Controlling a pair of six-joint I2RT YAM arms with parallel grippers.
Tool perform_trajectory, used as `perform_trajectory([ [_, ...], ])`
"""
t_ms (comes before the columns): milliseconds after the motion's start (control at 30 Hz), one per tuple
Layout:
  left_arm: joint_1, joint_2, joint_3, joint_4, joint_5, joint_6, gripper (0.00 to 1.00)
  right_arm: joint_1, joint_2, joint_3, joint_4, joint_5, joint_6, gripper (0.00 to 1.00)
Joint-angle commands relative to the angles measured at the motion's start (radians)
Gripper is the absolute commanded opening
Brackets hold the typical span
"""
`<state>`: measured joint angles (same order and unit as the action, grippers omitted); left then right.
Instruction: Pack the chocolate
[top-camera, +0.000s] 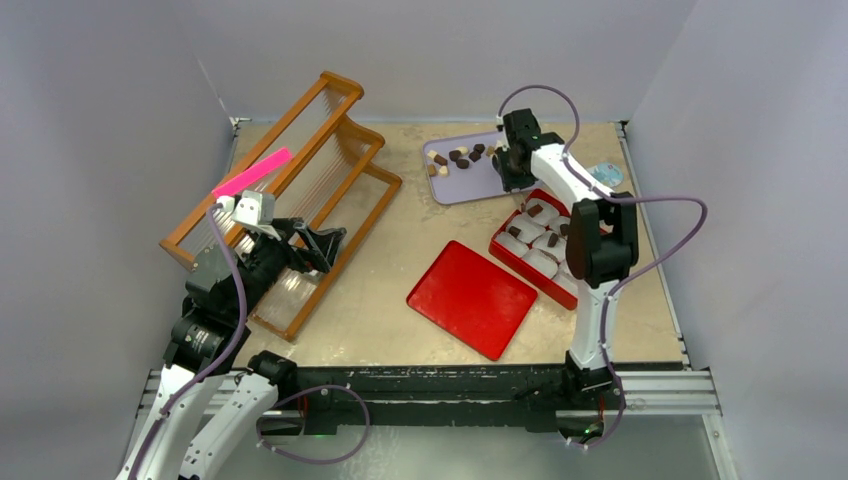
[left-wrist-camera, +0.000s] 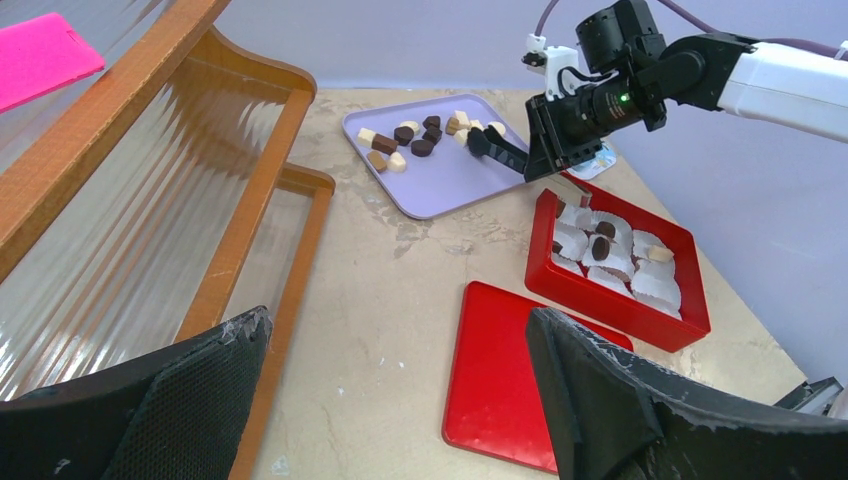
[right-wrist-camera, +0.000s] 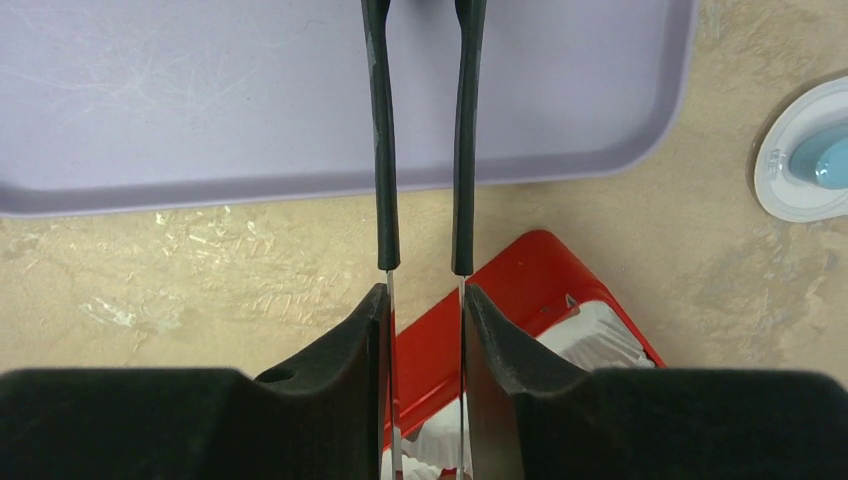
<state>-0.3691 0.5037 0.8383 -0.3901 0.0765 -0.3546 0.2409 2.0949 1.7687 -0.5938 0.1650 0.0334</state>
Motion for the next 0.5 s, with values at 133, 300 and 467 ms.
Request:
perform_trajectory([
  [133, -0.007, 0.005, 0.004, 0.009, -0.001, 0.017, 0.98, 0.0, -0.187, -0.055, -0.025, -0.004, 0.033, 0.26],
  [300, -0.007, 0.002, 0.003, 0.008, -0.001, 0.017, 0.97, -0.002, -0.302, -0.14, -0.033, -0.018, 0.063, 0.26],
  [467, -0.007, 0.003, 0.004, 0.009, -0.001, 0.017, 0.97, -0.001, -0.425, -0.26, -0.043, -0.017, 0.127, 0.26],
])
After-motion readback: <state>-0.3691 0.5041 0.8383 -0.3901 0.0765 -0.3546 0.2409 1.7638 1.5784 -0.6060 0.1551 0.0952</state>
